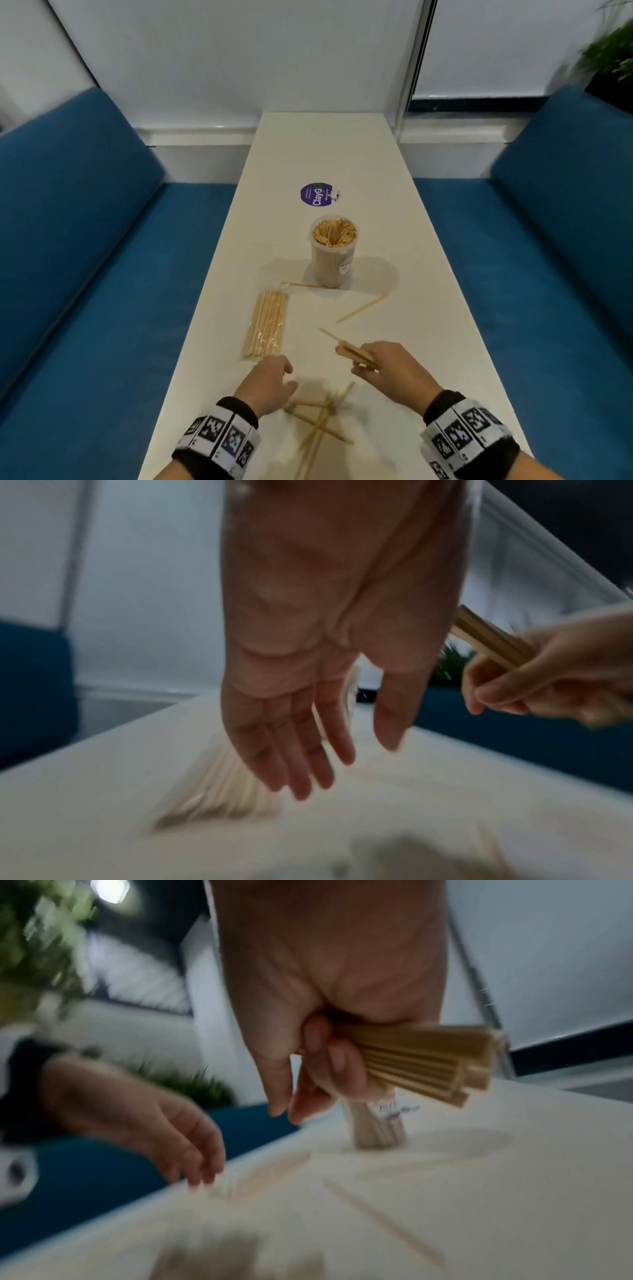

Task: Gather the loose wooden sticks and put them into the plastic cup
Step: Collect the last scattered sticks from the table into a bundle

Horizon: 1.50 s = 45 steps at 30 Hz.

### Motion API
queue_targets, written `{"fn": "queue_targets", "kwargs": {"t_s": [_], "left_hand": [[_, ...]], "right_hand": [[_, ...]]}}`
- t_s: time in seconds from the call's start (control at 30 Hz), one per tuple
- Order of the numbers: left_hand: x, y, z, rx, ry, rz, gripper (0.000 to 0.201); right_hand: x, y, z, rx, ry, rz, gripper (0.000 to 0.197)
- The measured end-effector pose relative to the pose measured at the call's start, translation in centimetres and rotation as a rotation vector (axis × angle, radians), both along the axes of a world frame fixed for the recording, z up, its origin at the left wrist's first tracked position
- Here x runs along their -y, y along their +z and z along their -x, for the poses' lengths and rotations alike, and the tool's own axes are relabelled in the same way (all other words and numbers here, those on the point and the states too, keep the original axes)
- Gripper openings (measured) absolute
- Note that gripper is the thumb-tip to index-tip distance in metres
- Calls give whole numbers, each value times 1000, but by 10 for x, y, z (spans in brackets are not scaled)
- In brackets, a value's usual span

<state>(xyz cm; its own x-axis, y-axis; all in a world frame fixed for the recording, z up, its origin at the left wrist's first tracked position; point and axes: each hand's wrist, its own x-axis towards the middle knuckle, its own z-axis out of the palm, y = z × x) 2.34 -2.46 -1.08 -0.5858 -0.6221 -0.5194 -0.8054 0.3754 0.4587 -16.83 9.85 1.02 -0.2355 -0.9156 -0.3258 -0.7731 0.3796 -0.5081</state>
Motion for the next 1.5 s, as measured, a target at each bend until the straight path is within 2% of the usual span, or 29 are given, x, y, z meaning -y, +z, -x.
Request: {"fn": "queue_targets", "kwargs": {"t_s": [0.03, 0.1, 0.17, 0.27, 0.33, 0.43, 0.47, 0.7, 0.9, 1.07, 1.13, 1.2, 1.3, 1.37, 1.4, 1.43, 1.5], "left_hand": [[-6, -9, -7, 78, -90, 42, 44], [-16, -24, -17, 166, -215, 90, 59], [-25, -34, -21, 165, -249, 122, 72], [-40, -39, -23, 117, -237, 154, 81], [-49, -41, -22, 113, -242, 166, 77], [-59, -44, -18, 85, -256, 163, 66], [-61, -46, -16, 67, -257, 152, 61], [-63, -54, -13, -12, -282, 103, 28], [-59, -58, -14, -77, -271, 82, 30], [-54, -64, -15, -135, -455, 199, 36], [-55, -68, -16, -56, -521, 110, 53], [-49, -76, -11, -25, -546, 169, 66], [-49, -78, -9, -10, -604, 207, 72], [-47, -79, -9, -20, -618, 182, 70], [-46, -77, -8, -54, -619, 148, 67], [-46, -75, -8, -119, -638, 126, 61], [-39, -68, -5, -270, -595, 119, 42]], "right_hand": [[-4, -10, -7, -66, 115, -61, 24], [-9, -26, -20, -110, 294, -131, 43], [-9, -39, -32, -123, 407, -148, 59], [-5, -54, -41, -167, 471, -177, 69], [-5, -60, -43, -165, 453, -194, 63], [-9, -62, -45, -204, 465, -157, 32], [-11, -62, -45, -219, 472, -155, 27], [-17, -64, -50, -237, 498, -146, 25], [-17, -65, -51, -230, 547, -103, 26], [-17, -68, -54, -283, 548, -106, 25], [-17, -71, -54, -302, 540, -92, 26], [-17, -74, -54, -324, 539, -78, 26], [-20, -75, -51, -314, 545, -28, 22], [-24, -78, -52, -350, 603, -101, 35], [-22, -81, -51, -356, 573, -108, 38], [-22, -85, -53, -373, 560, -106, 36], [-22, -86, -54, -436, 527, -59, 21]]}}
